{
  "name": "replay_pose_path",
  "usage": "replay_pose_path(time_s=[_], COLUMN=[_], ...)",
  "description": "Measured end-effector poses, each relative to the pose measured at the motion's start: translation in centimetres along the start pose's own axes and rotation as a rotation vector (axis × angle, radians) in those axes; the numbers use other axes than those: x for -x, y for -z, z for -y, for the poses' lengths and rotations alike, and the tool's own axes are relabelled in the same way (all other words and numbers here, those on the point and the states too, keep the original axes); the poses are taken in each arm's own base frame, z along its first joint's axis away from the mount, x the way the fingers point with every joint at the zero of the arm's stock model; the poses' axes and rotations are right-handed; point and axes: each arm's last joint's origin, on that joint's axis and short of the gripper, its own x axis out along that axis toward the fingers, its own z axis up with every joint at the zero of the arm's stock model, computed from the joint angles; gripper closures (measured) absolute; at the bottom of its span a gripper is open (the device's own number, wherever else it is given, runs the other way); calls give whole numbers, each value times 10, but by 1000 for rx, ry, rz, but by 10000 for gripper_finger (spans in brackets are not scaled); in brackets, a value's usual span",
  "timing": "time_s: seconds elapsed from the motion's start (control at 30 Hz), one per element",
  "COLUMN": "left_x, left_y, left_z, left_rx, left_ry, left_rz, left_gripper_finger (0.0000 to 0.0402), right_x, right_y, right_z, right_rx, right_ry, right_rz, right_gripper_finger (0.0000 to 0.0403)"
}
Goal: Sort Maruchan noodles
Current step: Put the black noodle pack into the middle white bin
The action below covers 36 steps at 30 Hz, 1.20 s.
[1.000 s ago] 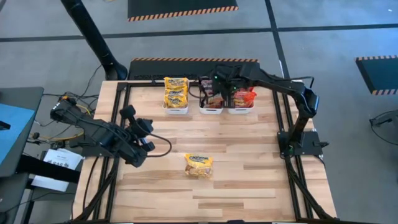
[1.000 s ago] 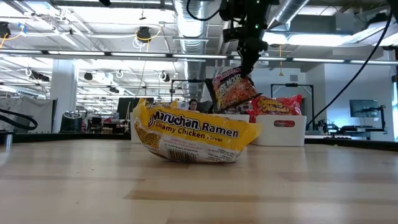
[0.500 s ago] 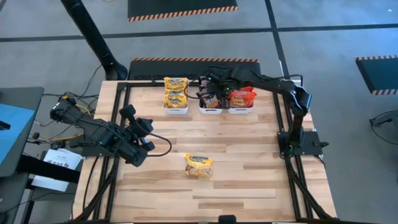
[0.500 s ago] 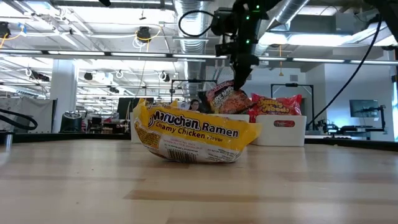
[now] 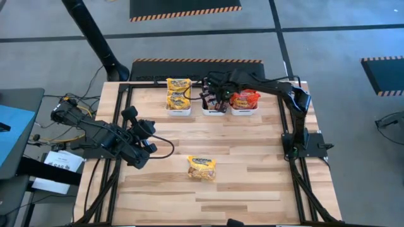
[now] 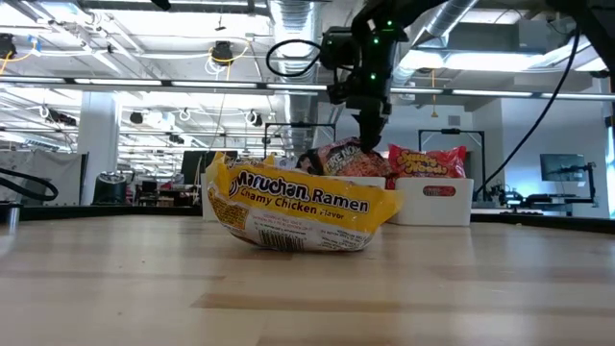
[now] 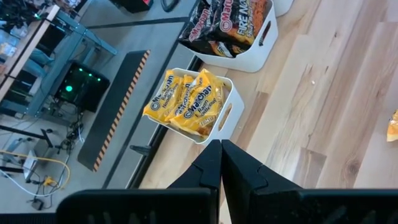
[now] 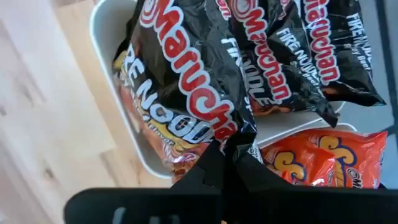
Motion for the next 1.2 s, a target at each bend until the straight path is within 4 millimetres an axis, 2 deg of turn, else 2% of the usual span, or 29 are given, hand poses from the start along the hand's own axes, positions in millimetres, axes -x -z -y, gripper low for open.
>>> replay_pose_path(time_s=[0.33, 0.67, 0.8, 0.9, 1.0, 1.2], left_x=[0, 0, 0, 0, 0, 0], left_y=[0, 0, 0, 0, 0, 0], left_z=[1, 1, 1, 1, 1, 1], left_rx=[0, 0, 1, 1, 0, -3], left_ry=[20, 20, 20, 20, 20, 20], left_rz=[-17, -17, -17, -17, -17, -17], left_gripper_finger=[401, 401, 401, 401, 401, 401], right_x=[4, 39, 39, 32, 23, 25], right_y=[3, 5, 7, 4, 1, 5], right_z=[0, -1, -6, -11, -12, -18], right_rx=[-67, -113, -110, -104, -102, -81], right_ry=[-1, -10, -71, -138, -137, -148], right_rz=[-15, -77, -95, -106, -115, -160], right_gripper_finger=[317, 291, 291, 291, 291, 291])
